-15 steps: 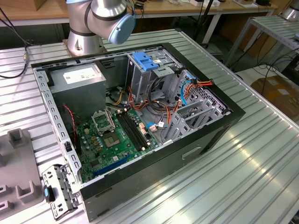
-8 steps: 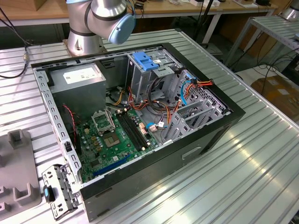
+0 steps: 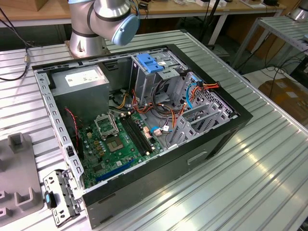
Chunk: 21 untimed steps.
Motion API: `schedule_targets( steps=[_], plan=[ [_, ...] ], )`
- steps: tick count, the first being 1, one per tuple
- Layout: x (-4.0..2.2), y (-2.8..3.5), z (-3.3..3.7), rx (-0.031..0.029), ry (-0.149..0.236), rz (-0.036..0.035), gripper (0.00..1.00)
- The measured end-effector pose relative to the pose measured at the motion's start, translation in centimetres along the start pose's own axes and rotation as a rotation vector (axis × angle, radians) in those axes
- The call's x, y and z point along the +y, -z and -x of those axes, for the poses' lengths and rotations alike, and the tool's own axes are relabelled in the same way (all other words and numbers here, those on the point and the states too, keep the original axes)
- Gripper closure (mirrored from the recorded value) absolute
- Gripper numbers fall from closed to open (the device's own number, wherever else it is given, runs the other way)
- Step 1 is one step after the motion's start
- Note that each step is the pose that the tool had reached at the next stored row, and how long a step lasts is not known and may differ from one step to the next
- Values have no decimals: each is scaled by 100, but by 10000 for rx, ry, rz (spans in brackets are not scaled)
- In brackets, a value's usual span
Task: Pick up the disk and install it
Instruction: 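Pick up the disk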
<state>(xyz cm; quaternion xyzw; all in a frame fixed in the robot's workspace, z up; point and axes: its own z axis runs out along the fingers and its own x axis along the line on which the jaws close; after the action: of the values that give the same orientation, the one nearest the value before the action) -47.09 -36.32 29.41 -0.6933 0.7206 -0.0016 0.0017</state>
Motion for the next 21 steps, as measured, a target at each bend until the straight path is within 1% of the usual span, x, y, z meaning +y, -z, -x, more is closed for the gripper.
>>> schedule_targets(
  steps=[1, 10, 11, 13, 21],
  plan=[
    [0, 0, 0, 0, 80, 0, 63],
    [0, 0, 0, -1, 90, 0, 63],
    [0, 0, 0, -1, 61, 0, 63],
    [0, 0, 0, 1, -153, 1, 63],
    [0, 0, 0, 1, -163, 0, 63]
  ],
)
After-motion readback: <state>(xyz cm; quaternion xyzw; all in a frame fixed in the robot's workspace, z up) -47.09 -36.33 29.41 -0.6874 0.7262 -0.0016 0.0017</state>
